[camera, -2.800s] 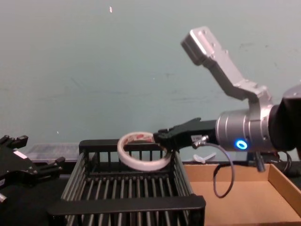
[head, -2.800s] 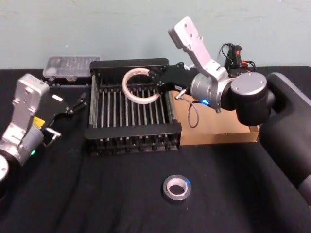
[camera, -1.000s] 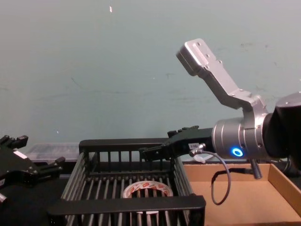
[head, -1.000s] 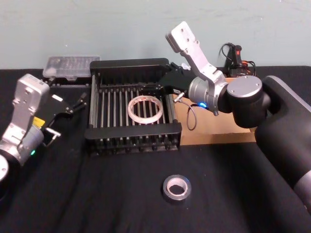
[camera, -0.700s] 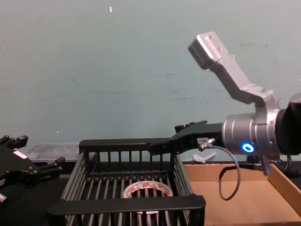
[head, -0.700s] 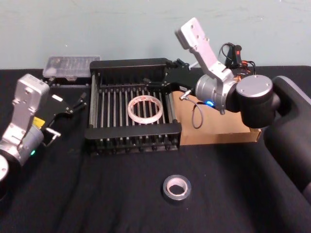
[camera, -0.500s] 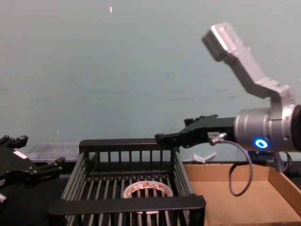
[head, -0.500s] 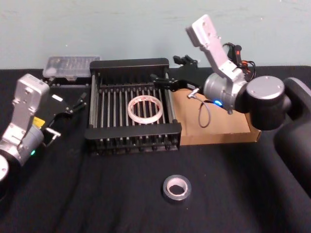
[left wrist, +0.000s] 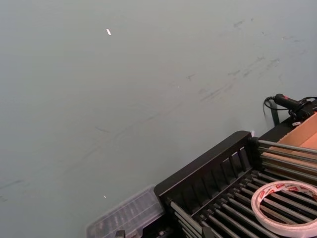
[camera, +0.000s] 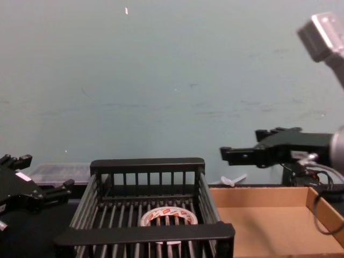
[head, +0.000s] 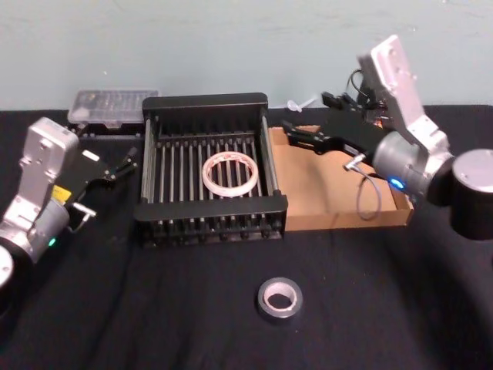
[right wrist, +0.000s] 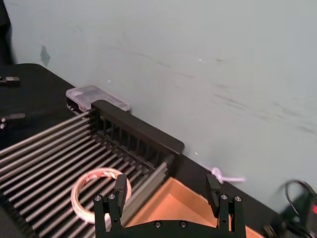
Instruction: Pick up the white tape and place it into the black box , Pick up the silver tape and place it into the brown box.
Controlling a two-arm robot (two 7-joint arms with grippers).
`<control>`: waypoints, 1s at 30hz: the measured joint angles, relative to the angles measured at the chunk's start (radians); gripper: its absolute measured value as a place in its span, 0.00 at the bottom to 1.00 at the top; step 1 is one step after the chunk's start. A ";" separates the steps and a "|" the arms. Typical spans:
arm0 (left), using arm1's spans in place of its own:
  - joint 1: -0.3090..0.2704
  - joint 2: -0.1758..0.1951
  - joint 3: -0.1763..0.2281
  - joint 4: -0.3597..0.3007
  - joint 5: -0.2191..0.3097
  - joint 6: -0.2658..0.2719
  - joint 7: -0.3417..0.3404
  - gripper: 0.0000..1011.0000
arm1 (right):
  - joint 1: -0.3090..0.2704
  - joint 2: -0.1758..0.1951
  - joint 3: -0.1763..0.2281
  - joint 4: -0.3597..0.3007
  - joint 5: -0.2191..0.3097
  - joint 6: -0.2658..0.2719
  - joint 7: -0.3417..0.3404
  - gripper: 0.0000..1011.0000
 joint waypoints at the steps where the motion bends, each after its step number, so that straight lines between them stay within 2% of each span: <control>1: 0.000 0.000 0.000 0.000 0.000 0.000 0.000 0.99 | -0.009 0.005 0.004 -0.009 0.002 0.001 -0.001 0.99; 10: 0.000 0.000 0.000 0.000 0.000 0.000 0.000 0.99 | -0.139 0.075 0.067 -0.136 0.028 0.027 -0.029 0.99; 11: 0.000 0.000 0.000 0.000 0.000 0.000 0.000 0.99 | -0.139 0.075 0.067 -0.136 0.028 0.027 -0.029 0.99; 20: 0.000 0.000 0.000 0.000 0.000 0.000 0.000 0.99 | -0.272 0.137 0.117 -0.235 0.044 0.061 -0.043 0.99; 30: 0.000 0.000 0.000 0.000 0.000 0.000 0.000 0.99 | -0.368 0.177 0.125 -0.293 0.051 0.087 -0.028 0.99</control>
